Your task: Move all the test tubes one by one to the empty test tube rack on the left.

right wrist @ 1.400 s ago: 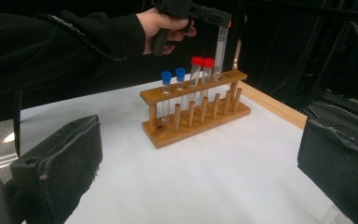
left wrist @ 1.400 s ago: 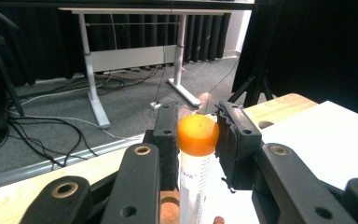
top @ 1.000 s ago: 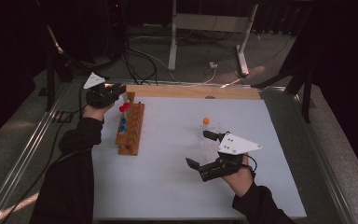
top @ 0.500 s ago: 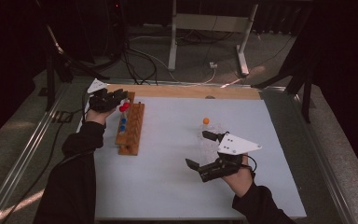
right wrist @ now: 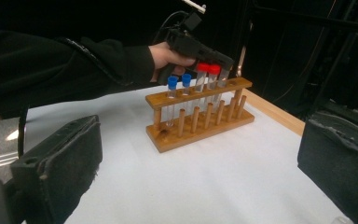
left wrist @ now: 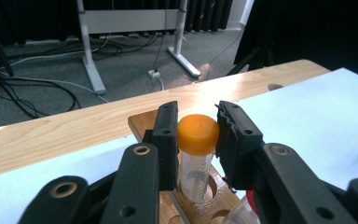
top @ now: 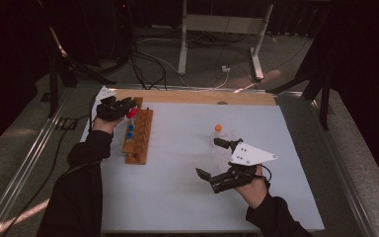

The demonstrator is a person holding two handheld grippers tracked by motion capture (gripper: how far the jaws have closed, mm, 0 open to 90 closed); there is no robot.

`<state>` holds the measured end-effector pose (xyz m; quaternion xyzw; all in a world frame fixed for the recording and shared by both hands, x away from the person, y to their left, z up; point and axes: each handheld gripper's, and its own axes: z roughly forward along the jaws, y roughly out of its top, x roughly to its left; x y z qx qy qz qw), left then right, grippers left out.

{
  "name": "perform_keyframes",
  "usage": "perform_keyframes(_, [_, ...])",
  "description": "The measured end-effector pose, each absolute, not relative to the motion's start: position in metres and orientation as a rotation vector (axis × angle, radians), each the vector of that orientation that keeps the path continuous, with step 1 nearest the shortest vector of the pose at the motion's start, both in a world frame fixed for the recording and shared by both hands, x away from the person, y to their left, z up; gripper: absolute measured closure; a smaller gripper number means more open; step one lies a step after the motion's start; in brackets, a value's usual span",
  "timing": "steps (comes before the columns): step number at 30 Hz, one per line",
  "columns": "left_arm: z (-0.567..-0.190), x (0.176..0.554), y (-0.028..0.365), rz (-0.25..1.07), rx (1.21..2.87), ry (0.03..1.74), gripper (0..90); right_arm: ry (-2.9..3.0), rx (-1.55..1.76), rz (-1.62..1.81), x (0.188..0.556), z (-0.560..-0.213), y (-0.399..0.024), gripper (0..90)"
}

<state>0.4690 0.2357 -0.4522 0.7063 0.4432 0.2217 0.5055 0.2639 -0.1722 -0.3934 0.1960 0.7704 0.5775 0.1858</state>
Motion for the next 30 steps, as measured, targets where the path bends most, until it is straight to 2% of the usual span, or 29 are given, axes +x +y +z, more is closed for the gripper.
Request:
perform_keyframes(6, [-0.435,0.463,0.243,0.538,1.658,1.051,43.1,2.137,0.505,1.642,0.263,-0.393,-0.173,0.0])
perform_keyframes(10, [-0.415,0.453,0.248,0.548,1.611,1.013,31.9,2.12,0.503,1.666,0.264,-0.391,-0.176,0.0])
perform_keyframes(14, [-0.398,0.443,0.25,0.563,1.596,0.998,16.6,2.098,0.522,1.696,0.269,-0.388,-0.182,0.0])
perform_keyframes(19, [-0.387,0.428,0.25,0.515,1.613,0.931,3.4,2.096,0.558,1.656,0.28,-0.387,-0.188,0.0])
perform_keyframes(23, [-0.384,0.413,0.247,0.515,1.623,0.878,0.6,2.097,0.611,1.619,0.29,-0.388,-0.194,0.0])
perform_keyframes(30, [-0.379,0.387,0.245,0.515,1.62,0.799,0.6,2.082,0.756,1.528,0.31,-0.397,-0.208,0.0])
